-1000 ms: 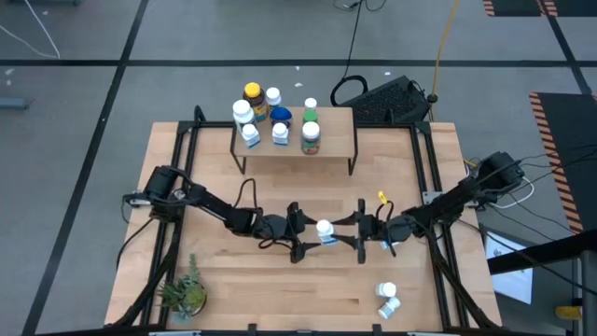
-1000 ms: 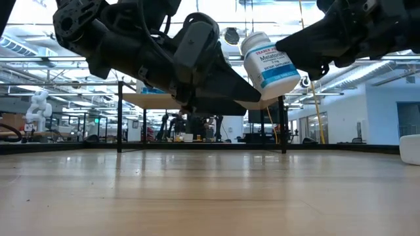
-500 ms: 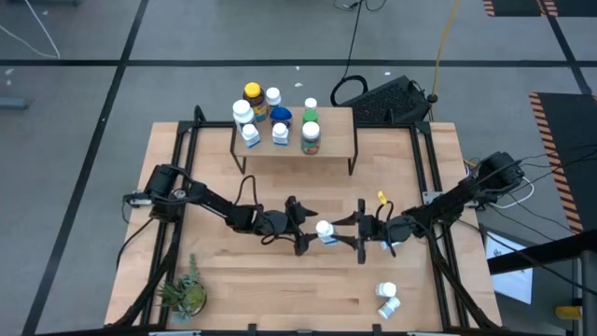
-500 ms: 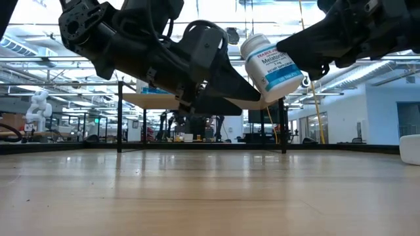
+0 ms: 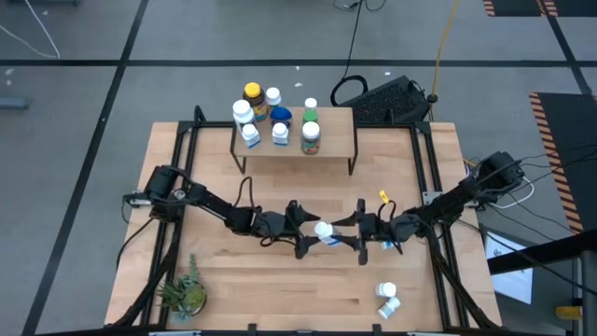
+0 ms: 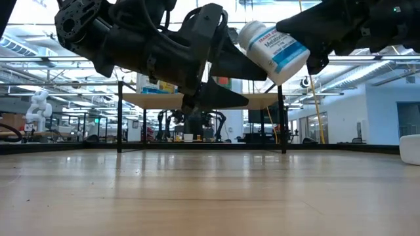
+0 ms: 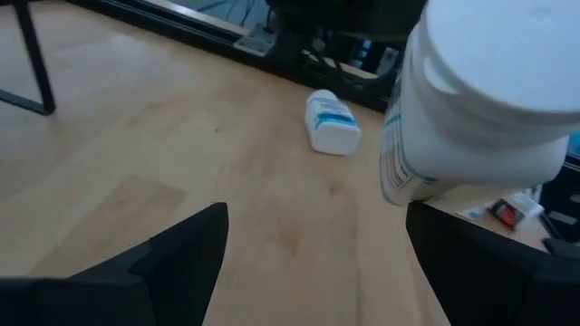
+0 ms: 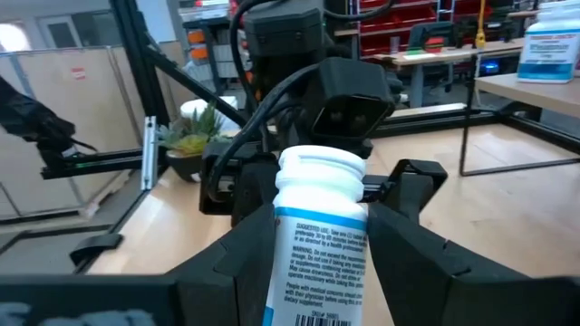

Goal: Pick and place medicine bottles onto shelf by color
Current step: Put the white blue medicine bottle on the shelf

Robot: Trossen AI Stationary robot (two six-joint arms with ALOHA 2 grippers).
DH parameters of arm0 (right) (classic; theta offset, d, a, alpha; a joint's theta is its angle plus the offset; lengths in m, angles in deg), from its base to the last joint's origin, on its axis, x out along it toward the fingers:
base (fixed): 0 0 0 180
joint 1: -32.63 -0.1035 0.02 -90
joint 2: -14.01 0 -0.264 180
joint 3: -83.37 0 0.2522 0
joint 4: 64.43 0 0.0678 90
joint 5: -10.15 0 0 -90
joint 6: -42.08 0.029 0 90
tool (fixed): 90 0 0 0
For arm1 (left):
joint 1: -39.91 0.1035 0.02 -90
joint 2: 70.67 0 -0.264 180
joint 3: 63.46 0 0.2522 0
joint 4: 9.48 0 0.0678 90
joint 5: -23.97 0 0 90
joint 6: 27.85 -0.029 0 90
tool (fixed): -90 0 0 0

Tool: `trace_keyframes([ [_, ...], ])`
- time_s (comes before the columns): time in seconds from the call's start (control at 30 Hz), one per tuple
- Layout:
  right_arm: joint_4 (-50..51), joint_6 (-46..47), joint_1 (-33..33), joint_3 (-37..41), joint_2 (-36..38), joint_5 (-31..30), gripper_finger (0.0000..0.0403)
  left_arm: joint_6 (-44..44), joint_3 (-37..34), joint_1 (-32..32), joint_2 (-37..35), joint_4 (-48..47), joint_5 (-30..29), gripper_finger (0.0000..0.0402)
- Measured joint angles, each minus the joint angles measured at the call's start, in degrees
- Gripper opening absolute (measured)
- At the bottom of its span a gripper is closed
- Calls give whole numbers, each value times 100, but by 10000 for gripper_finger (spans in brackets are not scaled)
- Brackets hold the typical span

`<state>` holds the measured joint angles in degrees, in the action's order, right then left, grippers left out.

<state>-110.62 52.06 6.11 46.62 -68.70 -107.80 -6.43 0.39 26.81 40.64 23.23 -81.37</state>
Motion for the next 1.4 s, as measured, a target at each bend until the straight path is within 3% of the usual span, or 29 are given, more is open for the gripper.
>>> trace_keyframes([
  [0.53, 17, -218, -96, 0, -6, 254, 164, -499, 2, -42, 0, 114, 635, 340],
  [1.03, -492, -706, 99, 4, -7, 229, 164, -890, 7, -127, -4, 1453, 684, 340],
  [1.2, -493, -706, 172, 4, -6, 230, 164, -895, 7, -129, -4, 1285, 649, 340],
  [1.4, -281, -578, 166, 4, -6, 249, 164, -1008, 7, -150, -4, 328, 688, 340],
])
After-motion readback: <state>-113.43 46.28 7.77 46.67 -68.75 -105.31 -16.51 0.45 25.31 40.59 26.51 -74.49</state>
